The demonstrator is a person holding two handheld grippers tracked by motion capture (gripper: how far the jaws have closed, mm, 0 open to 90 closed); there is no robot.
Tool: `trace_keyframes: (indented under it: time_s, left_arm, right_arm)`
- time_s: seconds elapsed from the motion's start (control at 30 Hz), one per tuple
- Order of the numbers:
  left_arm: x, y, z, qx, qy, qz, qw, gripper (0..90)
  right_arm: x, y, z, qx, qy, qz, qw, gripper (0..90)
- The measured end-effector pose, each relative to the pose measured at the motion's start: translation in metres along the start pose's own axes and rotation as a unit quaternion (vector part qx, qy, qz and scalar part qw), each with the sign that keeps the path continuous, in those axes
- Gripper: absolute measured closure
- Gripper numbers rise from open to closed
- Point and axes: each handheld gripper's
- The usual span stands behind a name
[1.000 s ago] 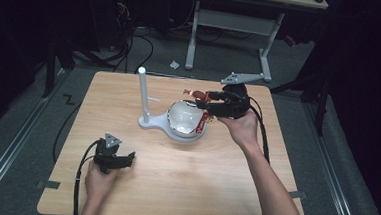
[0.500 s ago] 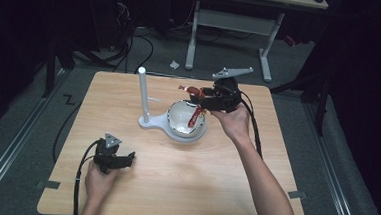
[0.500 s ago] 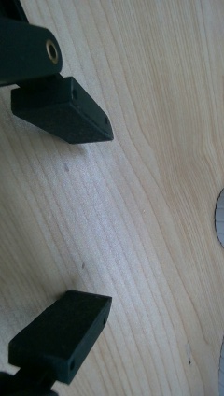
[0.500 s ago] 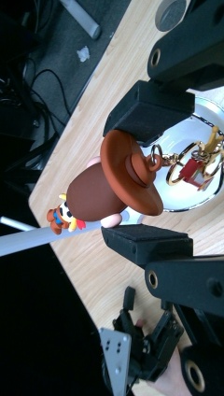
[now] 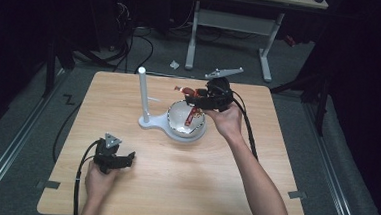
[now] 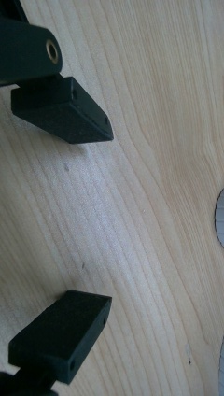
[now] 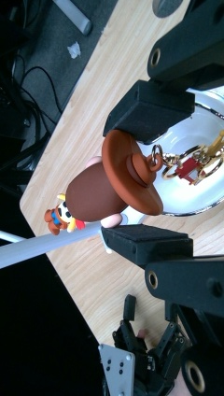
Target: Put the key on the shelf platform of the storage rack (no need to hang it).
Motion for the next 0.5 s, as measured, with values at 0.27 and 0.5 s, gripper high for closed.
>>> trace_keyframes:
  time_s: [0.27, 0.5]
  left_arm:
    - [0.000, 0.000, 0.000, 0.000, 0.000, 0.000, 1.0000, 17.7]
    - [0.000, 0.000, 0.000, 0.000, 0.000, 0.000, 1.0000, 17.7]
  right_arm:
    - [-0.010, 0.019, 0.001, 0.003, 0.004, 0.022, 0.9997, 47.0]
    - [-0.022, 0.034, 0.002, -0.004, 0.002, 0.037, 0.9993, 47.0]
Point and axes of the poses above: each handheld gripper's, and its own axes: y roughly forward along the jaws, x roughly out of its top, z roughly to its left, and after that the axes turned 15 degrees about -x, right-handed
